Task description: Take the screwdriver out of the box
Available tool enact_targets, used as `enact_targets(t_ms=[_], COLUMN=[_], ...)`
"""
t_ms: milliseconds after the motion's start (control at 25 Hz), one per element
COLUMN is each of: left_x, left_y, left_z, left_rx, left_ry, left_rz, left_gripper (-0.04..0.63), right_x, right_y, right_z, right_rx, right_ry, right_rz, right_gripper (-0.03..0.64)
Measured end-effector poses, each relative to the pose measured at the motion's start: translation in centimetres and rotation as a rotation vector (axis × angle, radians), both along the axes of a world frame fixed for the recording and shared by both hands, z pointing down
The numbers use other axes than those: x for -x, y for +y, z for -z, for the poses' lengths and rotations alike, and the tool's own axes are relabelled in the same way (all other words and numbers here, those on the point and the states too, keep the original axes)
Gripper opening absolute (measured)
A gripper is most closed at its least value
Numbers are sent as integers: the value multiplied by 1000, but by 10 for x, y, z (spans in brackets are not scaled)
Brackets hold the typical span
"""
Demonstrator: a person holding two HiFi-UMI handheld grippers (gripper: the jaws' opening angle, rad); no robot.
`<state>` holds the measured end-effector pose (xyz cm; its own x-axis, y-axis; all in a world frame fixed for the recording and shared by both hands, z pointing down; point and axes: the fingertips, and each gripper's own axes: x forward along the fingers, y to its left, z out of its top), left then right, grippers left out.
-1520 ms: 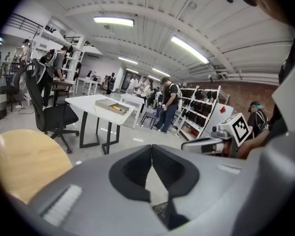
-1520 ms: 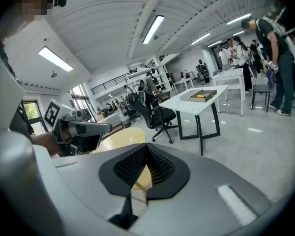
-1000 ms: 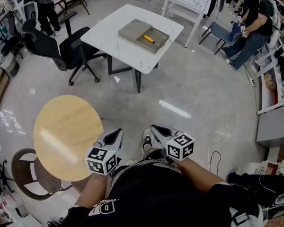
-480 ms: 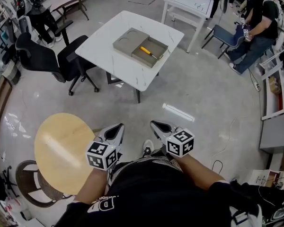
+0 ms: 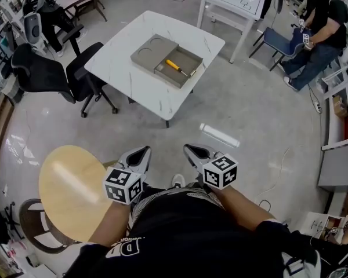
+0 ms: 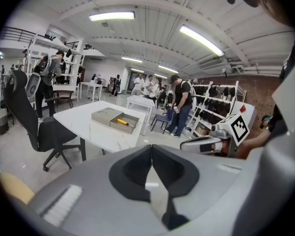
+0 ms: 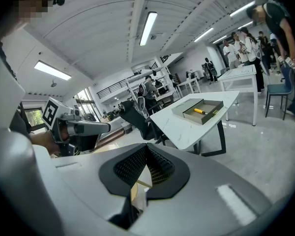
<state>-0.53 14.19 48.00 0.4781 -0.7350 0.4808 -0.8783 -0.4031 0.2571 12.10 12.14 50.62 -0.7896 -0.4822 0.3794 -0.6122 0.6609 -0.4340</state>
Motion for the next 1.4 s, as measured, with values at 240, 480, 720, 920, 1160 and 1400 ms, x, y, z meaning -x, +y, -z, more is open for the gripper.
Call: enact_targets(t_ms=[240, 480, 720, 920, 1160, 1400], left_x=[4, 0, 1, 16, 42, 70], left_y=[-21, -43, -83, -120, -179, -235], left_z=[-5, -11, -16, -17, -10, -5], left_rx=[21, 37, 22, 26, 13, 11], left_ry=[-13, -8, 9, 22, 26, 29], left_rz=[10, -13, -52, -72, -110, -158], left_gripper=[60, 58, 60, 58, 58, 58], right_x=[2, 3, 10, 28, 53, 80], right_y=[-21, -39, -68, -97, -148, -196], right_z=[-3, -6, -15, -12, -9, -1], right_rx=[8, 13, 14, 2, 2, -4], right_ry=[-10, 6, 31, 61, 97, 133], right_rz=[12, 15, 3, 9, -18, -62], right_gripper=[2, 2, 2, 2, 2, 2])
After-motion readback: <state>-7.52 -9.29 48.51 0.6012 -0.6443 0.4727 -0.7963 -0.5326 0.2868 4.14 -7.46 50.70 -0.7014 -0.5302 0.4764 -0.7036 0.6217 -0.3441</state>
